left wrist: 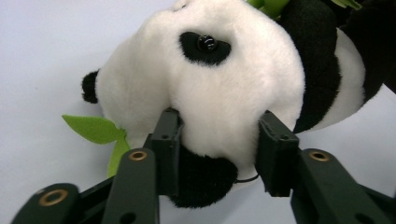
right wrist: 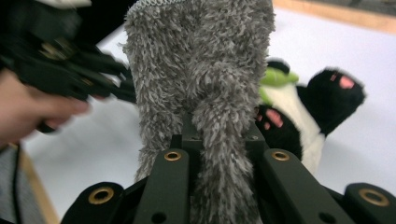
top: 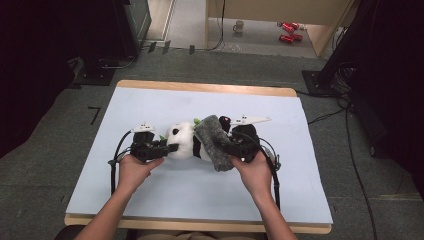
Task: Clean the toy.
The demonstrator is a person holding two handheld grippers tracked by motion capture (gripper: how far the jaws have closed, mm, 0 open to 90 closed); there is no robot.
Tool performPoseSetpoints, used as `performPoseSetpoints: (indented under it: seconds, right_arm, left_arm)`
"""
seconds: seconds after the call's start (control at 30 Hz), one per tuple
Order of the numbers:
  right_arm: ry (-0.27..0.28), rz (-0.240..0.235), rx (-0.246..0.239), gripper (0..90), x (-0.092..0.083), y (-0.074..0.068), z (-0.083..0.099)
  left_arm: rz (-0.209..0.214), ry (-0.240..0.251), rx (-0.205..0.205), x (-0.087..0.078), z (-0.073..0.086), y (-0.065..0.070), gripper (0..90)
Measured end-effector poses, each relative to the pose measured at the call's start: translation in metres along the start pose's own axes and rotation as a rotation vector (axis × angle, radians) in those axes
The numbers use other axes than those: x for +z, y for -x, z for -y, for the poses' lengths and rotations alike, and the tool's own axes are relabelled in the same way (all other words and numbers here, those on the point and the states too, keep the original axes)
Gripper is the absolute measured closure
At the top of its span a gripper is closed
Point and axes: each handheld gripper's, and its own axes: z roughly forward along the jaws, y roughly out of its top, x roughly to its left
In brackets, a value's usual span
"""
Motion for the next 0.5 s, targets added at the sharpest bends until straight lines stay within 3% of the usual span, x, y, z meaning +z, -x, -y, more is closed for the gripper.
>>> performPoseSetpoints:
  seconds: [0.2,0.4,0.5]
  right_arm:
    - [-0.034,0.027,-0.008,79.2,0.024,0.004,0.01]
    - [-0.018,0.044,0.005,79.2,0.024,0.015,0.008]
    - [-0.014,0.046,0.02,79.2,0.023,0.021,0.006]
  left_arm:
    - [0.021,0.035,0.028,-0.003,0.0,-0.002,43.5]
    - [0.038,0.055,0.084,-0.013,-0.002,-0.005,40.1]
    - [0.013,0.038,0.139,-0.018,-0.001,-0.009,39.2]
